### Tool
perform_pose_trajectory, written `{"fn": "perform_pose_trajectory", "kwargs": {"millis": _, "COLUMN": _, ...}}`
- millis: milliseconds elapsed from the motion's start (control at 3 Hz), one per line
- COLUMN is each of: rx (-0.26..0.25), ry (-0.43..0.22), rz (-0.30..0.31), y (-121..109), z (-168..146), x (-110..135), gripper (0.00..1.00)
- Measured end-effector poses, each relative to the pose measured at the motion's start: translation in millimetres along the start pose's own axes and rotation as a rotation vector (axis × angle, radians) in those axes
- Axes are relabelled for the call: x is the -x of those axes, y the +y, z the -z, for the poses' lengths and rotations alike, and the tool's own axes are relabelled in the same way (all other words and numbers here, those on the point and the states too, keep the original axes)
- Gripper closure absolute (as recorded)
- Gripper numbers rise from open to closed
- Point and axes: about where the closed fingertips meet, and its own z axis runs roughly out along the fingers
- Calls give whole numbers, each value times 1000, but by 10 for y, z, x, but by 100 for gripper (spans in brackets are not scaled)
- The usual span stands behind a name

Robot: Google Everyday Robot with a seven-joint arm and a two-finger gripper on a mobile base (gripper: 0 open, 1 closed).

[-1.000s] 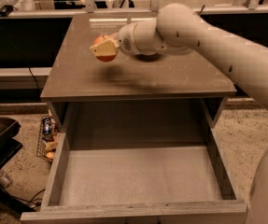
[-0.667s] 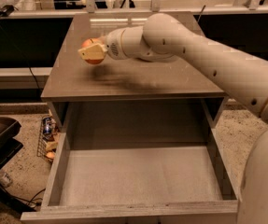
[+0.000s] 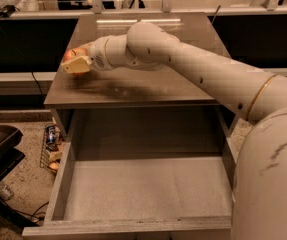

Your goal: Pick apple from top drawer and place on counter

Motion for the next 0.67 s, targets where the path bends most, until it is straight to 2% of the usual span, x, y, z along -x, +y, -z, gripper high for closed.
{"fn": "perform_pose_trajectory", "kwargs": {"millis": 333, "rx": 16, "ry": 47, "rz": 27, "y": 103, "z": -49, "x": -119, "gripper": 100}}
{"fn": "perform_pose_trajectory", "kwargs": {"millis": 667, "rx": 38, "ry": 84, "rz": 15, "y": 160, "z": -51, "x": -268, "gripper": 100}}
